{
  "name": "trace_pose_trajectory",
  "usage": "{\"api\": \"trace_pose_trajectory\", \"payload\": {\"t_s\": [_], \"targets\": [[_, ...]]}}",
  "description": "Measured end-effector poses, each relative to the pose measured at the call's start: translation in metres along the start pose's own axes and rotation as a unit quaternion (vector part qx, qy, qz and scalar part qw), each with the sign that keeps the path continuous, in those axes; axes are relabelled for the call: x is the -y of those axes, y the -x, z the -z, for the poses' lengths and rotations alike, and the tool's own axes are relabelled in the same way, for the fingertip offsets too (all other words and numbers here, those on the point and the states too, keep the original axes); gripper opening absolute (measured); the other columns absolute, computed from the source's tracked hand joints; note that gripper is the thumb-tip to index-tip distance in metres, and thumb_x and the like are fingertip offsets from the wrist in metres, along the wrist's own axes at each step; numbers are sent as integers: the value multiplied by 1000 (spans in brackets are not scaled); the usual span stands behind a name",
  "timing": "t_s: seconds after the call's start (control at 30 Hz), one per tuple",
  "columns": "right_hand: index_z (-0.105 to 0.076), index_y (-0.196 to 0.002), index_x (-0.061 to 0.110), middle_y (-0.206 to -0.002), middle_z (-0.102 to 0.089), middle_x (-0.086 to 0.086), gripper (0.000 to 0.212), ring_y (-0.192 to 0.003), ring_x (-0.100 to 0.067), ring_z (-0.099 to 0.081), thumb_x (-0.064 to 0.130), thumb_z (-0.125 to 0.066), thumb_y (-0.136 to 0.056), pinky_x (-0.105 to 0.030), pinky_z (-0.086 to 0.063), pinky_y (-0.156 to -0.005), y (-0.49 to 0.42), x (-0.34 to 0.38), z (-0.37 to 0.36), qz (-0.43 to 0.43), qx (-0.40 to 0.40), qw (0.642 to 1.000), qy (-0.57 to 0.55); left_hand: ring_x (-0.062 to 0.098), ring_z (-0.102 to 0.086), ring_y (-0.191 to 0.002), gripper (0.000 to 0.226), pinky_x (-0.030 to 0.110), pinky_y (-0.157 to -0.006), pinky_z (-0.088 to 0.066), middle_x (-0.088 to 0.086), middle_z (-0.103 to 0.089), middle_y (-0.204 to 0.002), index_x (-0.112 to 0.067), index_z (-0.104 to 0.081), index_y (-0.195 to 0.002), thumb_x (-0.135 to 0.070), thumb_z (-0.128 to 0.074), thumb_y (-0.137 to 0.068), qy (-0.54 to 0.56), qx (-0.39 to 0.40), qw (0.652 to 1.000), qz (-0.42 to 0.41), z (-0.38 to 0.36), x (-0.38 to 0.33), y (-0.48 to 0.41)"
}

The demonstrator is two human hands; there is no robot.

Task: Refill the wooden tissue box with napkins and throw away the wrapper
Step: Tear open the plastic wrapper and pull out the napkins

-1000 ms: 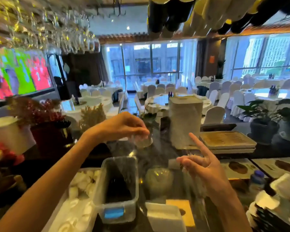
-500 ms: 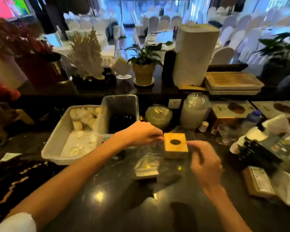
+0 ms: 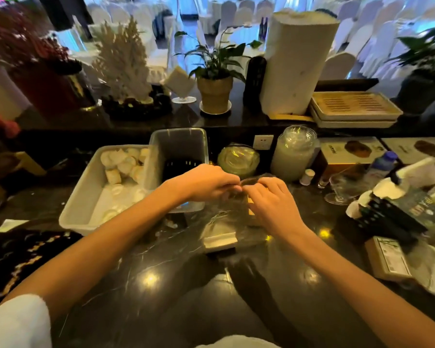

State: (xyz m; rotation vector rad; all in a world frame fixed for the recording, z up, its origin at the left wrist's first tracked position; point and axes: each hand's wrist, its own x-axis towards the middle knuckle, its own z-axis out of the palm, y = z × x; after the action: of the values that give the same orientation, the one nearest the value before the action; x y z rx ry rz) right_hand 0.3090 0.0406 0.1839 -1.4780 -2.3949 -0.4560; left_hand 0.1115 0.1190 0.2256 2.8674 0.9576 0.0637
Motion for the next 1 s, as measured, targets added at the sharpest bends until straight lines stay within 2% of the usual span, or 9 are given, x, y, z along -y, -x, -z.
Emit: {"api": "trace_pose_trajectory", "payload": {"t_s": [0.1,0.23,0.43,0.57,0.63,0.73,0.83,0.93,1.0], "targets": [[-68,-90,15,-84,-68,-4,14,-88,-30,-64,18,-73,-77,-40,-52,-76,-8,-3,9,22,41,999,-14,17,-62,-78,22,33,-66,-48,-8,-62,-80,-27,-60,-96,-41,-44,-98,24,17,999,22,0,0,-1],[-68,-81,15,-80,-67,-4,12,-73,-25,-64,14,-76,-73,-34,-50,-61,7,4,23,108,108,986,-69,27,-69,-86,28,34,-63,-46,3,-71,-92,-20,-60,-97,-42,-43,-99,-74,-78,993,49,-4,4,0],[-64,-110,18,-104,-68,-1,25,-101,-23,-60,13,-62,-86,-36,-45,-84,59,24,35,158,304,938,-51,33,-72,-83,30,38,-58,-47,10,-73,-90,-12,-55,-109,-38,-42,-100,-157,-81,981,83,-10,2,20],[-61,-117,17,-112,-68,-3,36,-103,-24,-58,17,-69,-82,-36,-45,-84,75,27,41,135,310,940,-46,29,-71,-82,38,38,-63,-51,6,-72,-91,-14,-52,-112,-46,-36,-100,-140,-53,984,98,-14,-18,26],[-51,-132,18,-126,-63,-4,49,-111,-25,-56,34,-64,-87,-36,-44,-88,81,32,44,84,317,942,-64,29,-70,-79,43,37,-61,-49,6,-72,-89,-15,-53,-110,-53,-38,-96,-105,-30,988,112,-17,-34,29],[-11,-153,26,-153,-39,-9,75,-128,-28,-48,66,-33,-92,-39,-42,-99,89,43,46,-1,351,930,-112,30,-70,-74,43,35,-53,-40,4,-73,-84,-16,-53,-103,-55,-38,-95,-93,-33,990,100,-25,-56,37],[11,-153,31,-159,-26,-12,84,-125,-30,-54,75,-18,-88,-40,-51,-88,95,52,45,-78,356,922,-131,28,-71,-73,38,32,-53,-32,2,-73,-85,-17,-50,-103,-52,-36,-98,-121,-25,989,81,-30,-70,44],[13,-153,24,-160,-21,-13,95,-129,-31,-47,69,-40,-87,-40,-48,-94,92,68,39,-55,346,929,-118,24,-70,-72,39,30,-55,-32,1,-72,-85,-15,-51,-105,-49,-32,-99,-102,-22,991,81,-32,-76,45],[9,-154,18,-153,-36,-16,95,-124,-30,-44,52,-54,-91,-39,-43,-95,88,78,31,-15,339,933,-116,21,-68,-68,39,28,-54,-33,-1,-70,-83,-16,-52,-105,-49,-31,-100,-100,-30,991,78,-32,-79,44]]}}
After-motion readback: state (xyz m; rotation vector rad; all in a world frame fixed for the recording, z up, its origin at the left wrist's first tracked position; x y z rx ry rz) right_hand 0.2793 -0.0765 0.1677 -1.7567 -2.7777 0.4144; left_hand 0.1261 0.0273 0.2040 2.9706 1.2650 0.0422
